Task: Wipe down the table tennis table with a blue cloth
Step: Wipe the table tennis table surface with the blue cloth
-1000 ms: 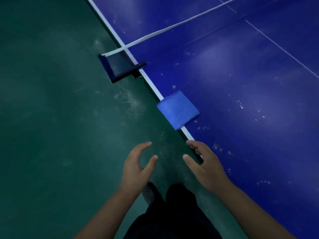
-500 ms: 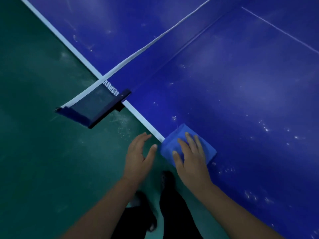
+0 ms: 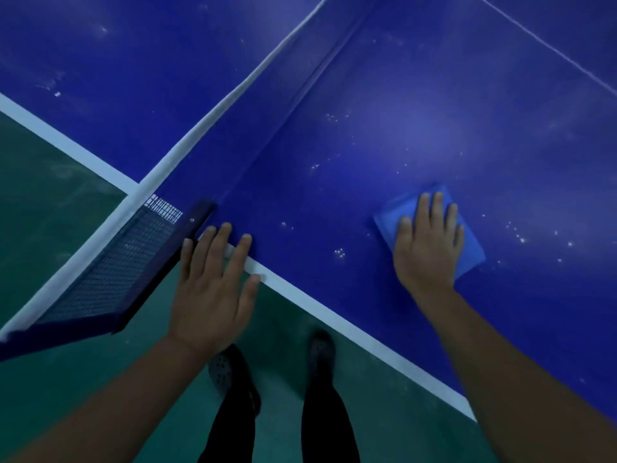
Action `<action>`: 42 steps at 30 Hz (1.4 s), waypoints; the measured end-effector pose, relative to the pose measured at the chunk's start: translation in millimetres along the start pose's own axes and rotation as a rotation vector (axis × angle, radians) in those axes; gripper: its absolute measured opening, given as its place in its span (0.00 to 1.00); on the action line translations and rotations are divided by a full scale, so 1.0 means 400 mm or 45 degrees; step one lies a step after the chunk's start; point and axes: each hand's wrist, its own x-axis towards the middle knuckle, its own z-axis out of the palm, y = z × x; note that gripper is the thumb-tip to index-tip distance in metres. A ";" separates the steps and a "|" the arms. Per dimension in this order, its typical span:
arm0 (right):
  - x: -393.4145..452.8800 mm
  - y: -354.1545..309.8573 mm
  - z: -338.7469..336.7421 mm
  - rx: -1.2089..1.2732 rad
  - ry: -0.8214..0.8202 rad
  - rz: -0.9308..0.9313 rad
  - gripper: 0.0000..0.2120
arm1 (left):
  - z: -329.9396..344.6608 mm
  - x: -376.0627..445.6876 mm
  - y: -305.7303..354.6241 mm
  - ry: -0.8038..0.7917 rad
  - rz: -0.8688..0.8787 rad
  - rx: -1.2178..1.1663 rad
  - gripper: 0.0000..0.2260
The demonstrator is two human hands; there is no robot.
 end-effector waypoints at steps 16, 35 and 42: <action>-0.147 -0.178 0.057 -0.184 -0.046 -0.744 0.28 | -0.056 0.001 -0.004 -0.151 -0.021 -0.049 0.26; 0.157 -0.308 0.013 -0.163 -0.067 -0.614 0.28 | -0.103 -0.067 -0.020 -0.075 -0.111 -0.046 0.26; -0.034 -0.432 0.058 -0.118 -0.083 -0.971 0.29 | -0.119 -0.084 -0.029 -0.147 -0.174 -0.045 0.26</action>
